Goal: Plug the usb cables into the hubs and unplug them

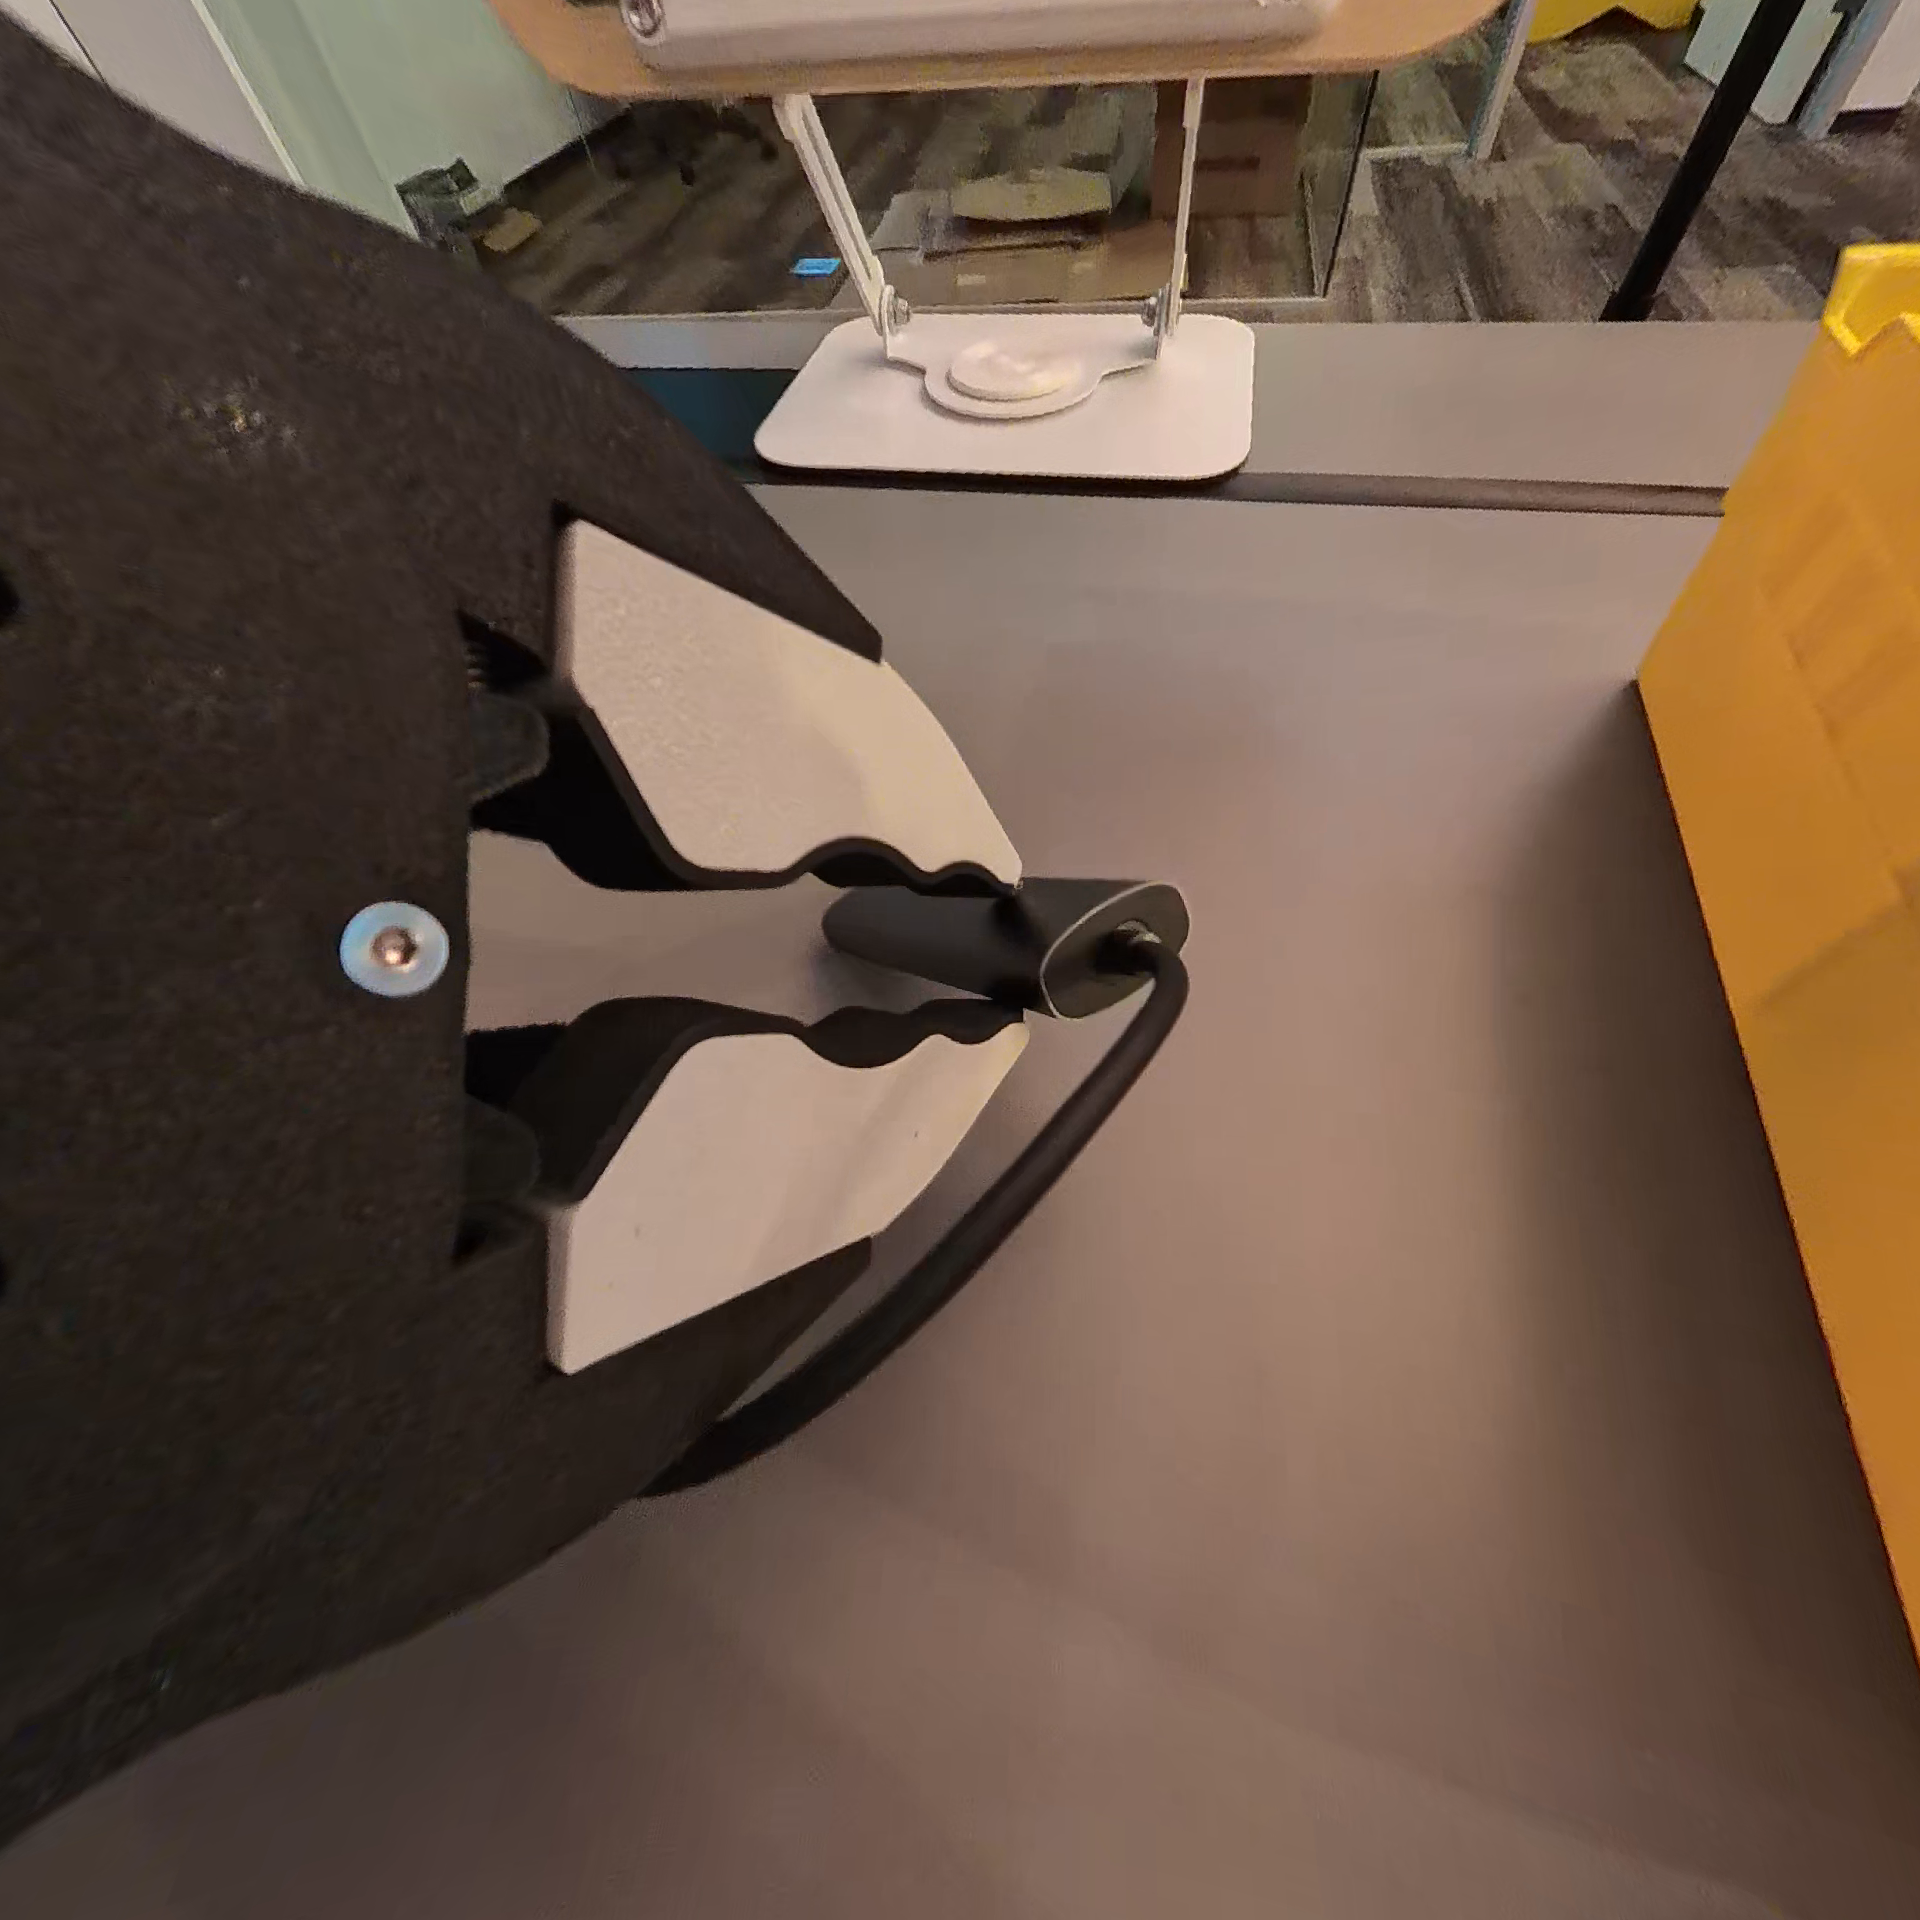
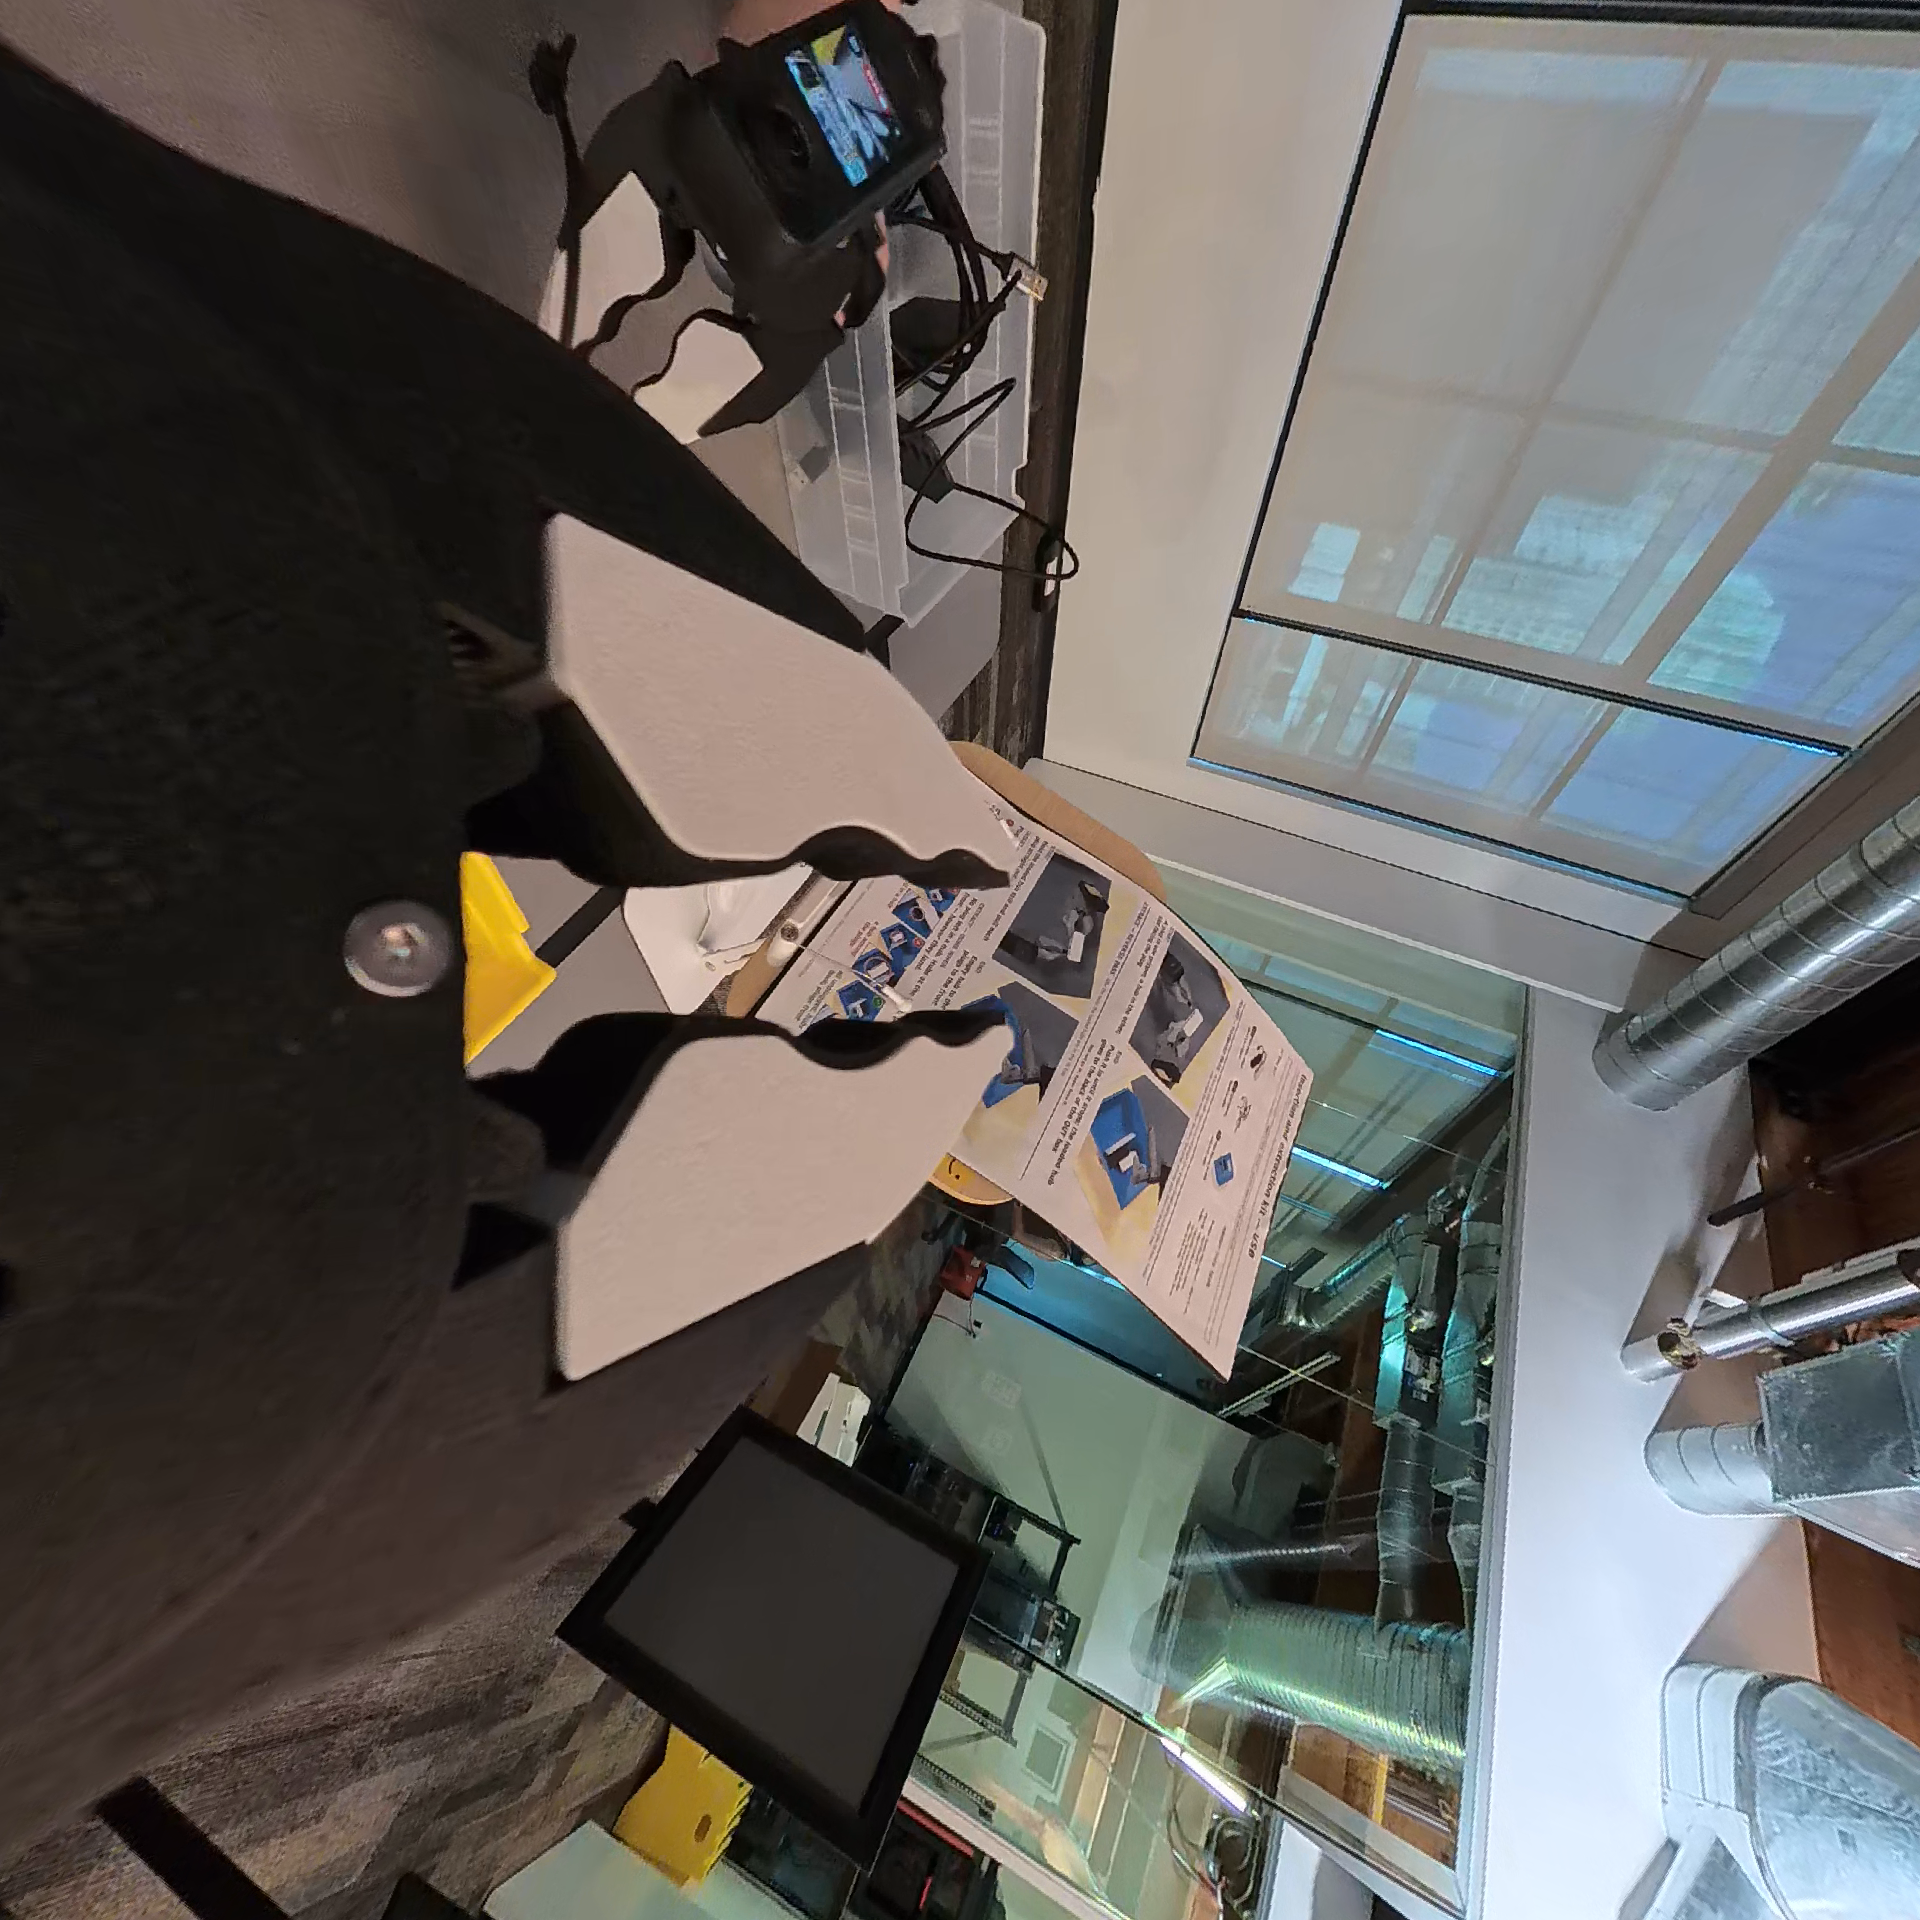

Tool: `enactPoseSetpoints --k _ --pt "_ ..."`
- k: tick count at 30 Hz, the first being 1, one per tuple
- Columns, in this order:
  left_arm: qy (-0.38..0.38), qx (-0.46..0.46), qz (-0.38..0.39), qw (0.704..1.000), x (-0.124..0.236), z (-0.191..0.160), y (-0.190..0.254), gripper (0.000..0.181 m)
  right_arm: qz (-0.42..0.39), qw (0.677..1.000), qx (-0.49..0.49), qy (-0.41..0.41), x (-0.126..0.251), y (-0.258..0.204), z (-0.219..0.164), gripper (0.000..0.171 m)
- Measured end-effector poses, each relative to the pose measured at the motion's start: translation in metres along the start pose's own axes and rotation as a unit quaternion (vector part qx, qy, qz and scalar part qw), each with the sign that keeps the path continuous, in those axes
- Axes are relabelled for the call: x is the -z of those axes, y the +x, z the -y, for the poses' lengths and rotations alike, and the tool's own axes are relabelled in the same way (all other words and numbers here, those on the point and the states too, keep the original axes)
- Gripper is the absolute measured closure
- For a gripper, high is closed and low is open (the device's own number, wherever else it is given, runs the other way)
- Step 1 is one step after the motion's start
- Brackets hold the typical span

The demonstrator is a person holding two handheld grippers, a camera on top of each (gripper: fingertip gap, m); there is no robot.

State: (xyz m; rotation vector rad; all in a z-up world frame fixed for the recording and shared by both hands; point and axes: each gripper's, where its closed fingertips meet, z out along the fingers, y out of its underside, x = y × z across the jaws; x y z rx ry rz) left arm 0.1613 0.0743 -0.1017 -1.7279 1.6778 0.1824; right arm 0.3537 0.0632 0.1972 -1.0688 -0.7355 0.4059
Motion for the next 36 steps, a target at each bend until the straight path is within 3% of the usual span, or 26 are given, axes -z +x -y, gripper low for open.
enactPoseSetpoints --k 8,12,15,18,22,25,28,31,36 --pt "-0.03 -0.015 -0.052 0.998 -0.02 -0.003 0.036 0.16 -0.001 1.0 -0.002 -0.002 0.0 0.001 -0.002 0.148" --pt "-0.025 0.0 -0.077 0.997 -0.023 -0.004 0.047 0.17 -0.001 1.0 -0.001 -0.007 0.001 0.002 -0.003 0.148" --pt "-0.007 0.034 -0.067 0.997 -0.017 0.0 0.038 0.16 -0.002 1.0 -0.001 -0.007 0.002 0.003 -0.004 0.148" --pt "0.032 0.078 -0.044 0.995 0.007 0.005 0.022 0.156 -0.005 1.0 -0.002 -0.008 0.003 0.004 -0.004 0.148" --pt "0.104 0.17 0.011 0.98 0.081 -0.003 -0.011 0.156 -0.008 1.0 -0.003 -0.009 0.004 0.007 -0.005 0.148" --pt "0.098 0.247 0.099 0.959 0.145 -0.06 -0.052 0.155 -0.009 1.0 -0.004 -0.009 0.004 0.007 -0.005 0.148" --pt "-0.02 0.284 0.169 0.944 0.183 -0.163 -0.083 0.151 -0.007 1.0 -0.003 -0.005 0.003 0.005 -0.003 0.148" --pt "-0.09 0.284 0.17 0.939 0.2 -0.236 -0.104 0.154 -0.001 1.0 -0.001 -0.011 -0.001 0.001 -0.004 0.148" --pt "-0.056 0.385 0.051 0.92 0.197 -0.269 -0.108 0.16 0.0 0.999 0.017 -0.039 -0.007 -0.003 -0.014 0.148"
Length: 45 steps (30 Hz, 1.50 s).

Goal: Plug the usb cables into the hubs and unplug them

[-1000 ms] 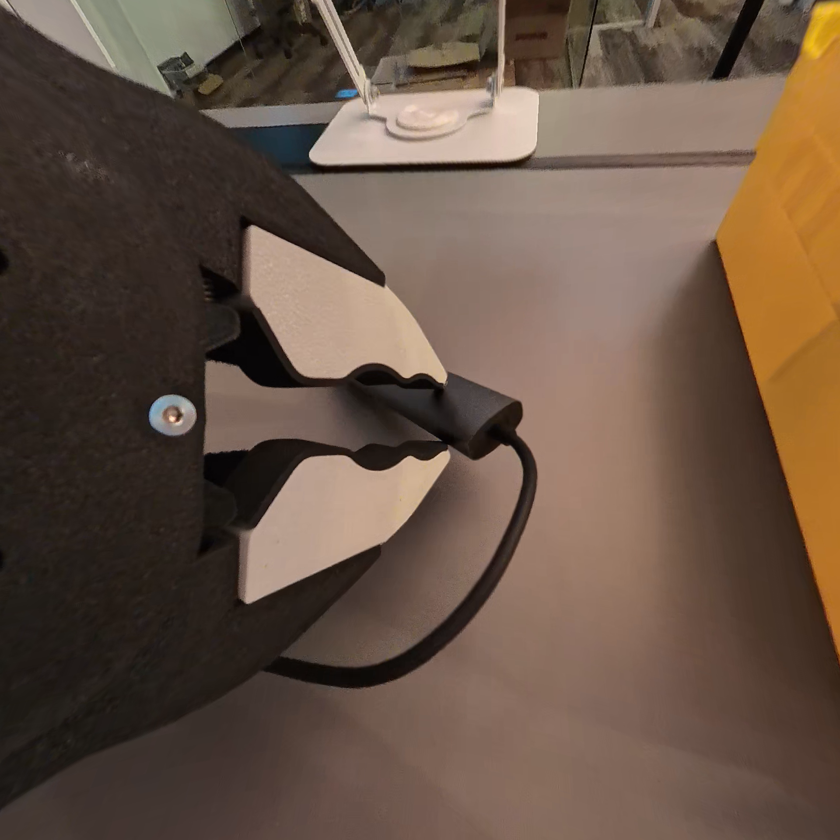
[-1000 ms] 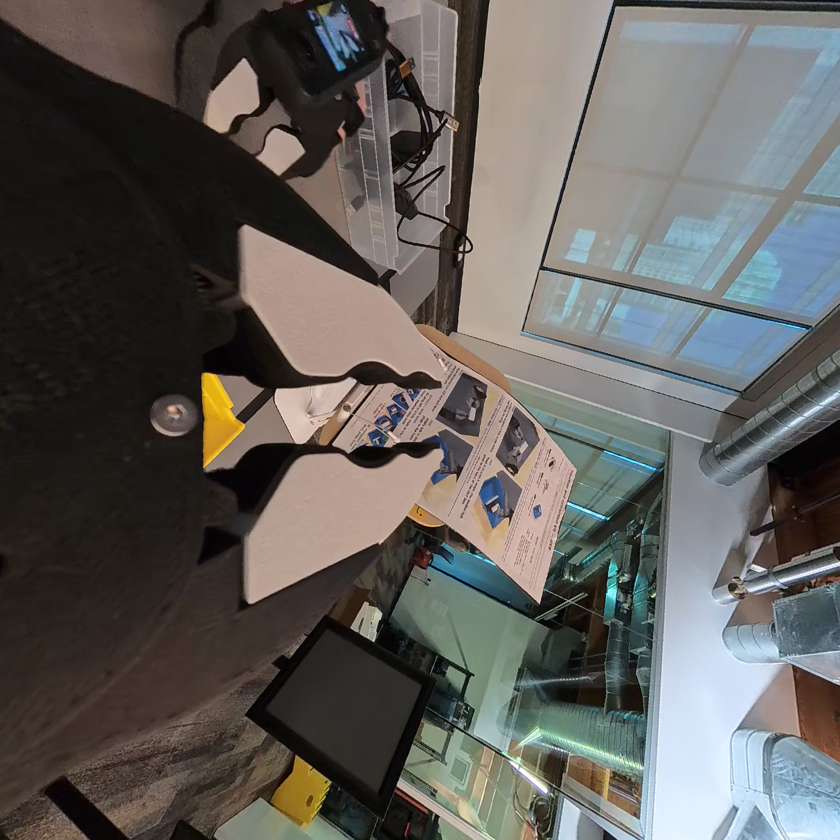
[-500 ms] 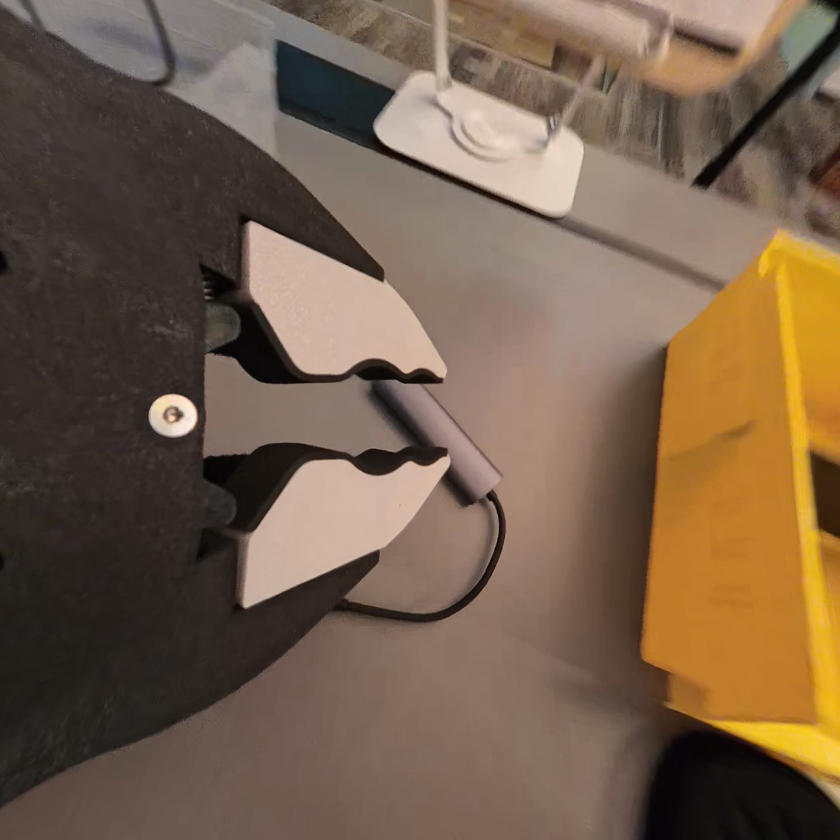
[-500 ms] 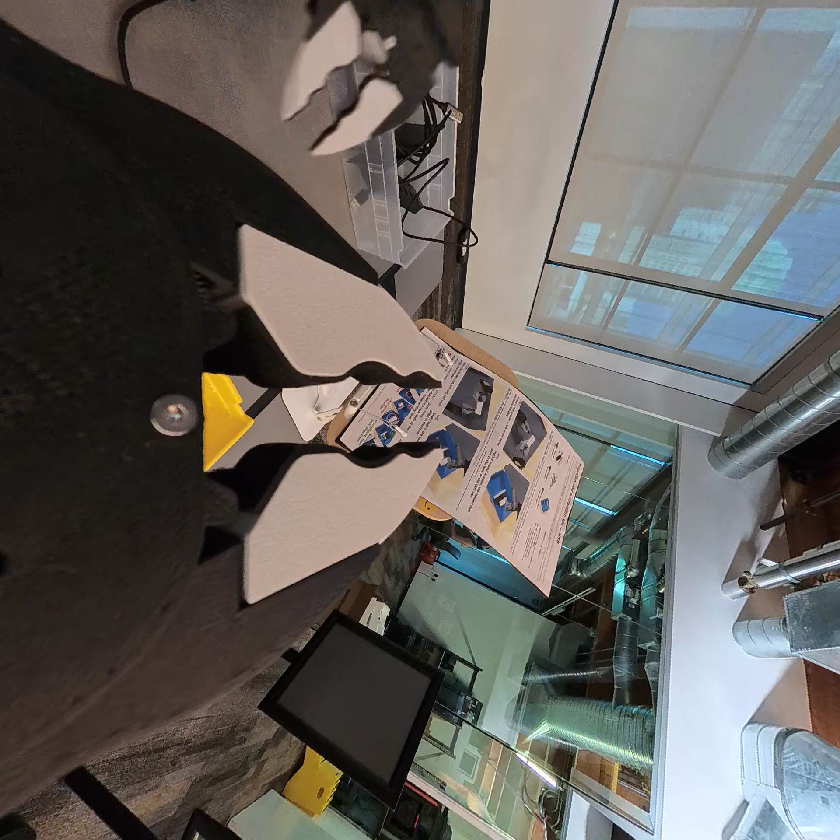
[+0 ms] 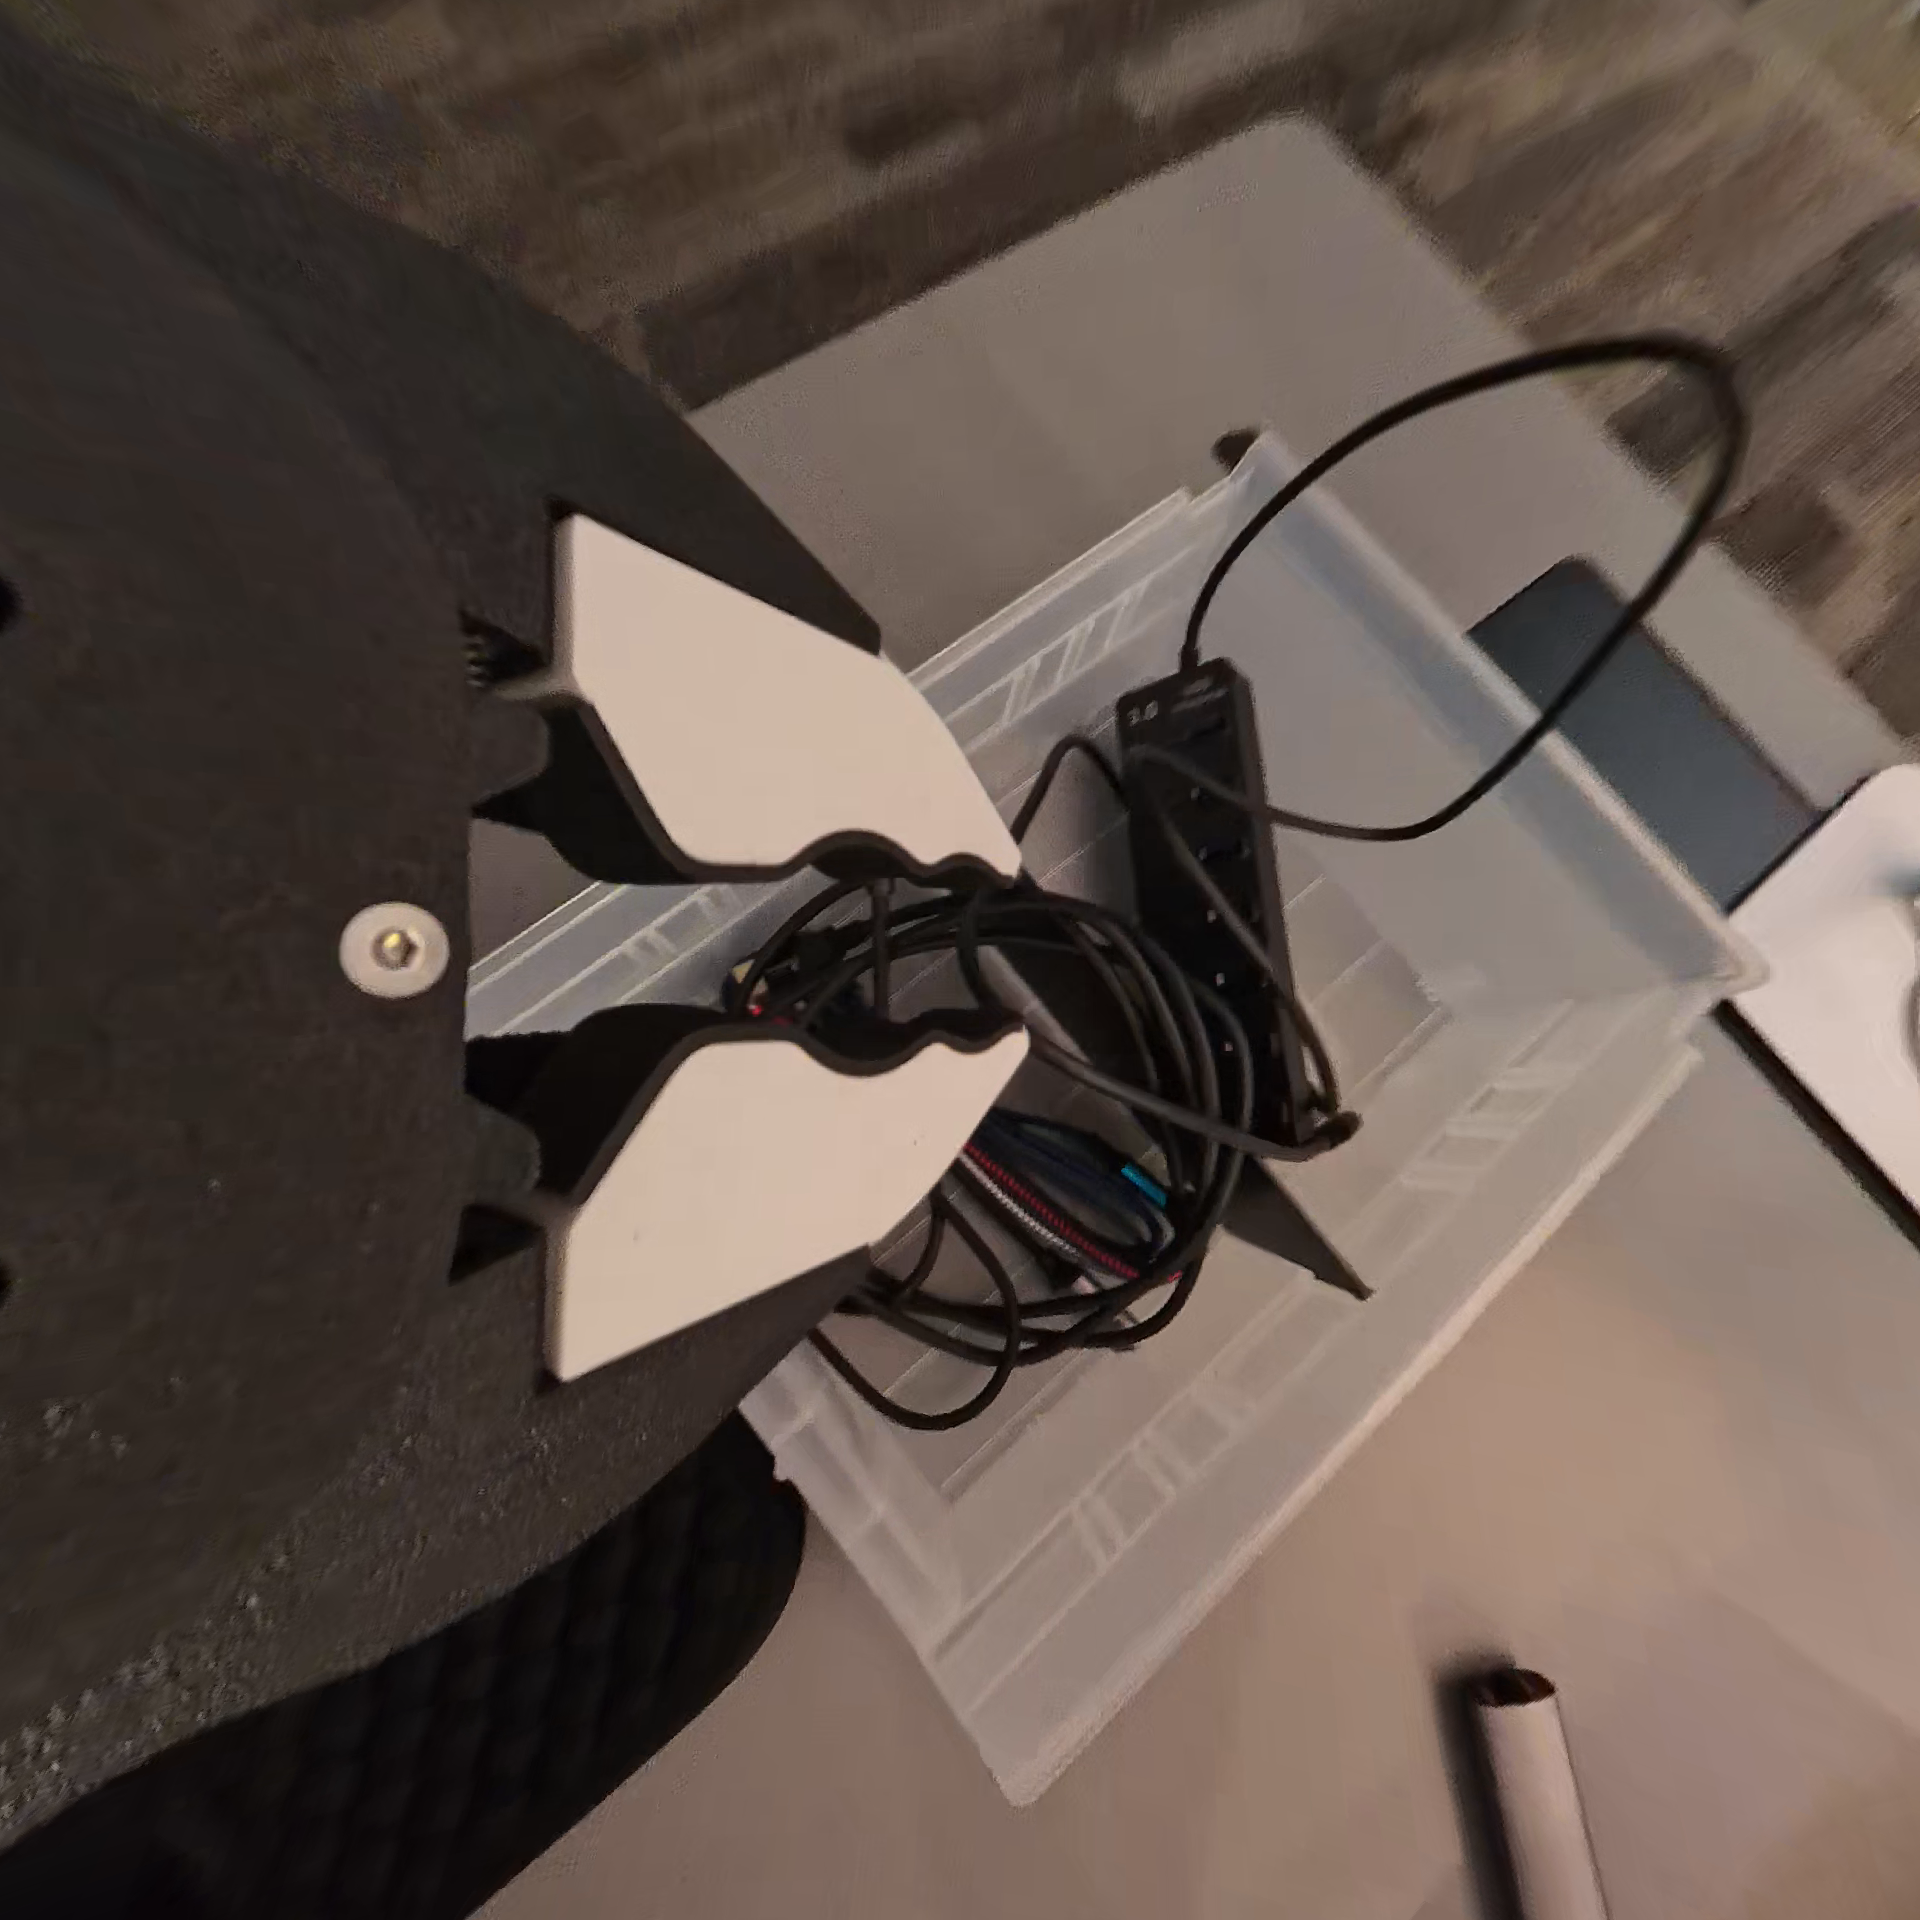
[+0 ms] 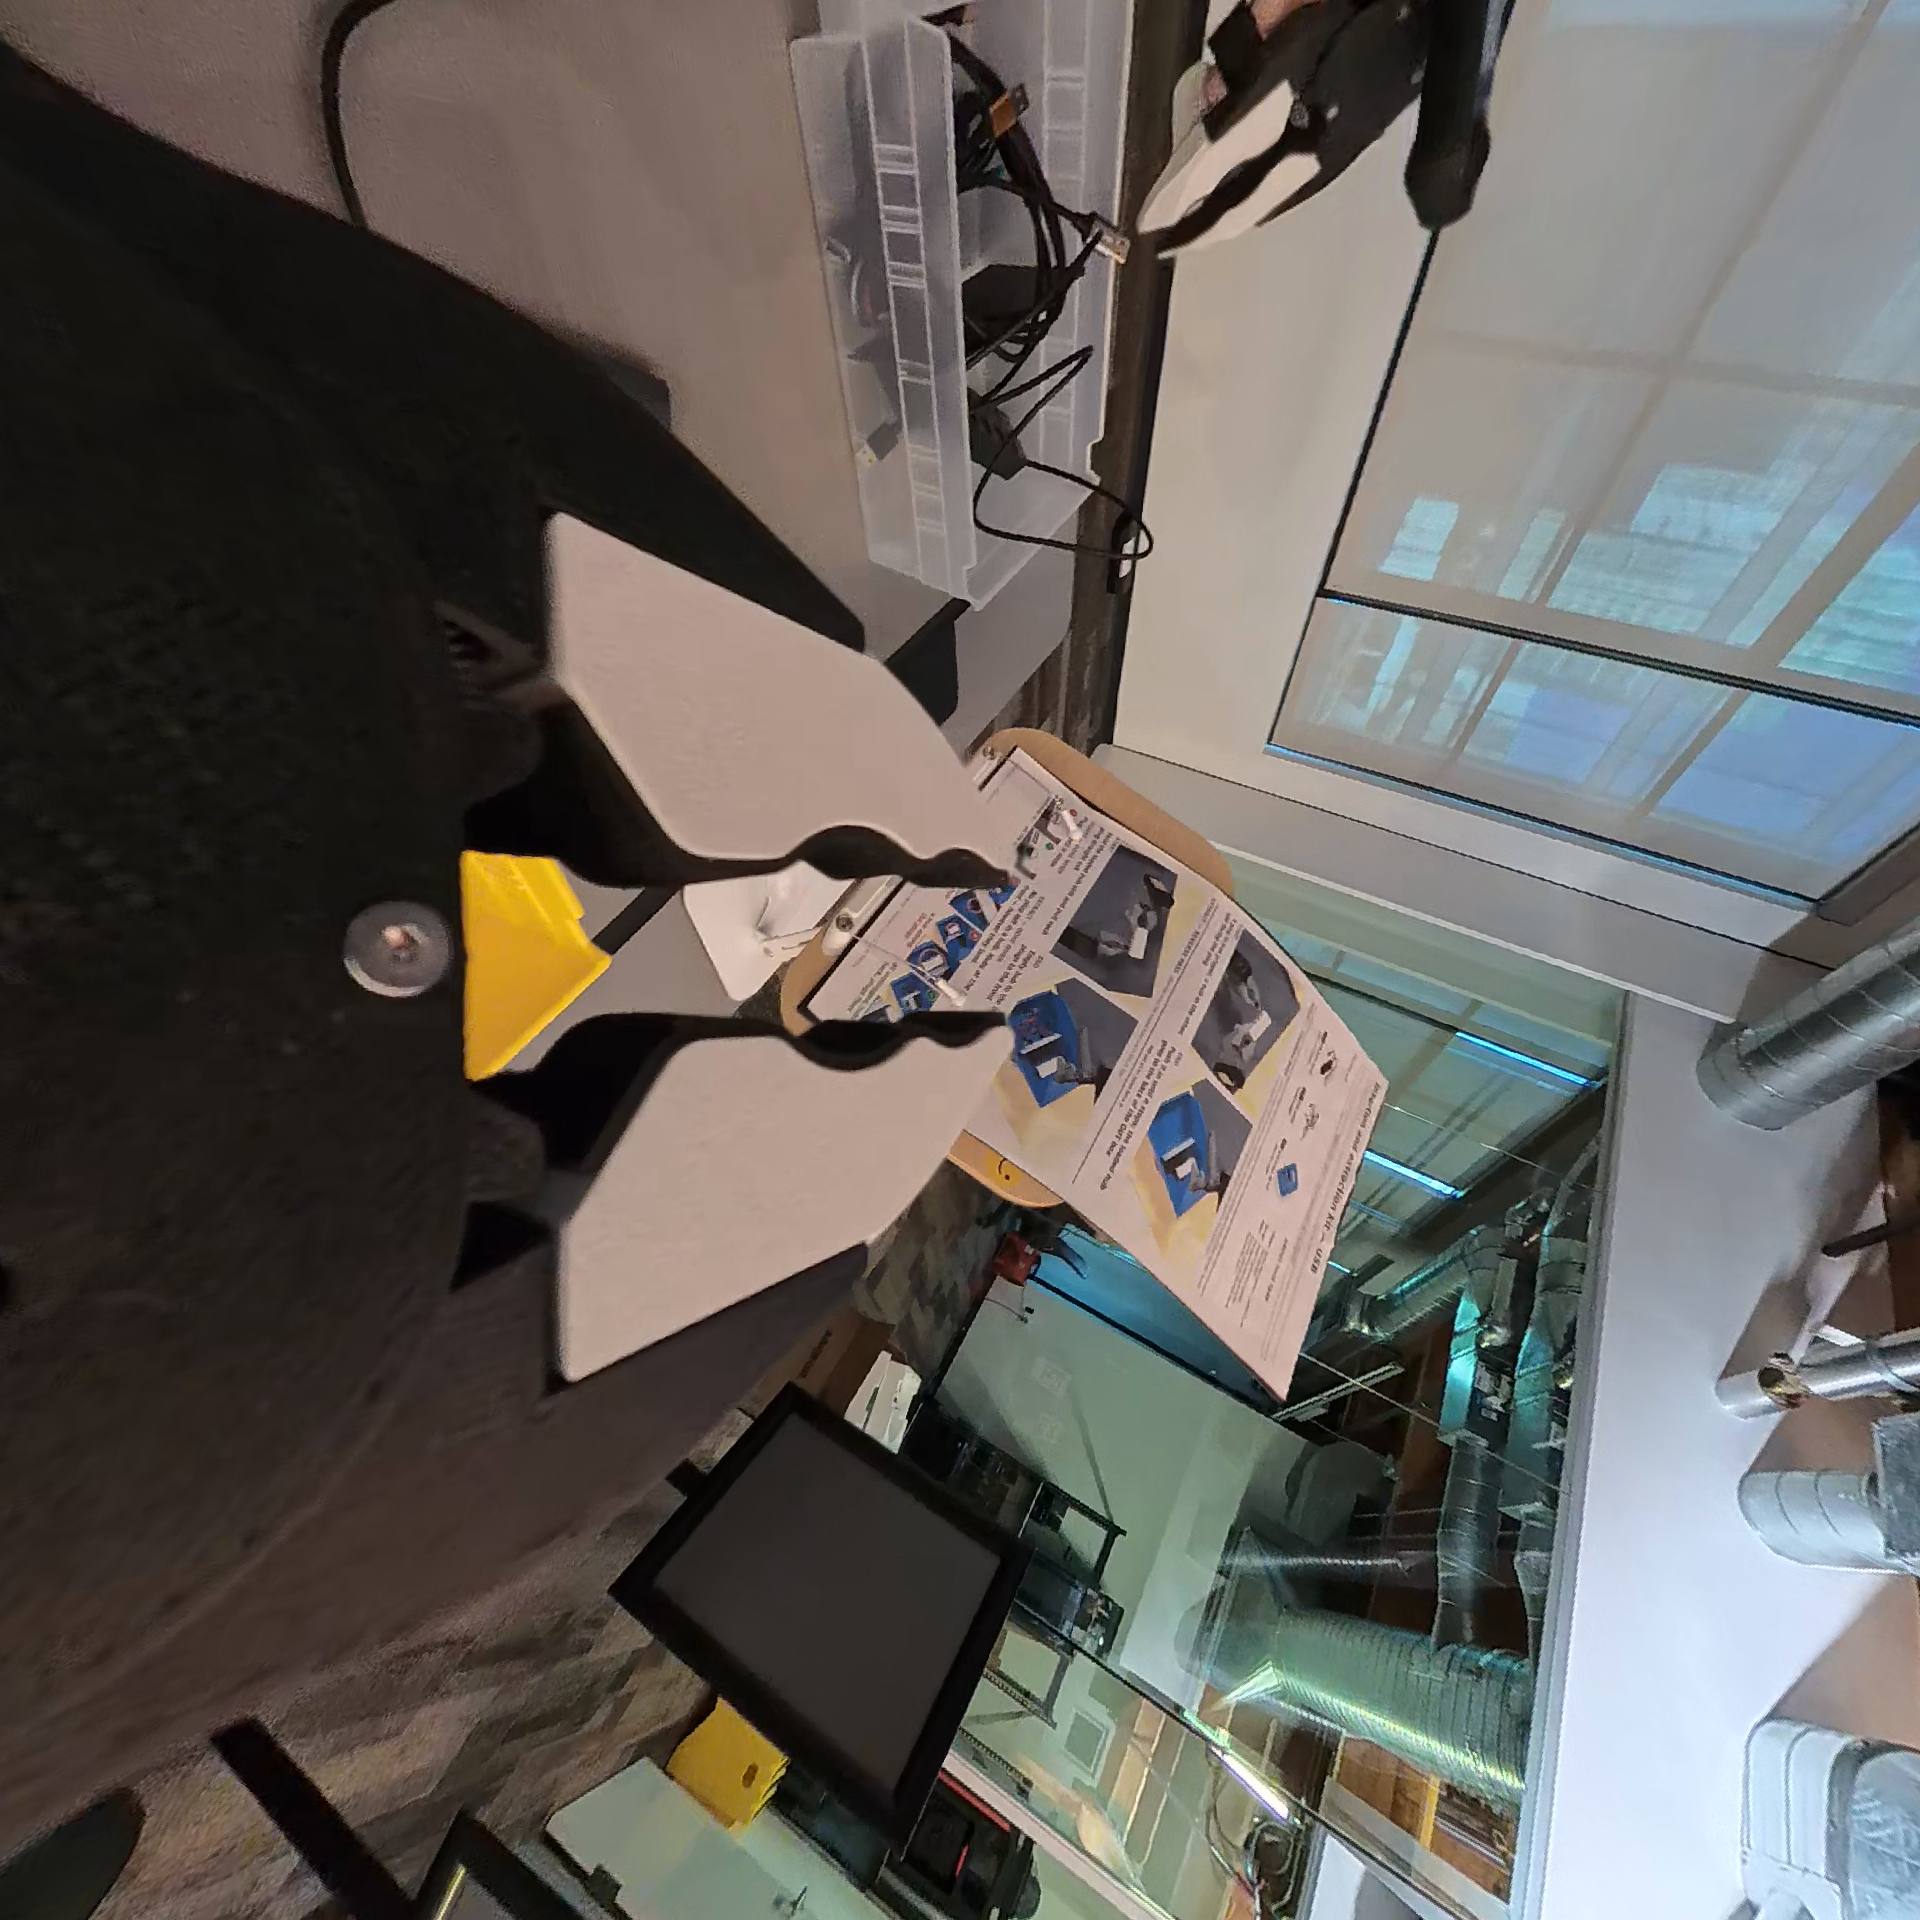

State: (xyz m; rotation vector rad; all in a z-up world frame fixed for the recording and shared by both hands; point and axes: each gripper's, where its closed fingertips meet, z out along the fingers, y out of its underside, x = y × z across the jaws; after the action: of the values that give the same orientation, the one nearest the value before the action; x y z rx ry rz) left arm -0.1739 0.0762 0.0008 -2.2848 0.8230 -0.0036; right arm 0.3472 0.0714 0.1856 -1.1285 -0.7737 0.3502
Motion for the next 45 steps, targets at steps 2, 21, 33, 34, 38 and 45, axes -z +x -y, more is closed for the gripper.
enactPoseSetpoints --k 2,21,33,34,38,45 --pt "-0.038 -0.003 0.002 0.999 -0.007 -0.014 -0.008 0.16 -0.002 1.0 0.002 -0.006 -0.001 0.0 -0.002 0.148" --pt "-0.093 -0.082 -0.012 0.992 -0.064 0.009 -0.025 0.176 -0.005 0.999 0.008 -0.043 -0.009 0.003 -0.021 0.148" --pt "-0.142 -0.093 0.013 0.985 -0.075 -0.03 -0.012 0.151 -0.013 0.999 0.003 -0.035 -0.003 0.009 -0.019 0.148" --pt "-0.152 -0.094 0.018 0.984 -0.077 -0.035 -0.013 0.15 -0.012 0.999 0.003 -0.036 -0.003 0.008 -0.019 0.148" --pt "-0.163 -0.13 0.073 0.975 -0.082 -0.036 -0.02 0.163 -0.012 0.999 0.006 -0.035 -0.003 0.007 -0.018 0.148" --pt "-0.109 -0.15 0.12 0.975 -0.055 -0.02 -0.009 0.17 -0.014 0.999 0.001 -0.033 0.0 0.01 -0.019 0.148"
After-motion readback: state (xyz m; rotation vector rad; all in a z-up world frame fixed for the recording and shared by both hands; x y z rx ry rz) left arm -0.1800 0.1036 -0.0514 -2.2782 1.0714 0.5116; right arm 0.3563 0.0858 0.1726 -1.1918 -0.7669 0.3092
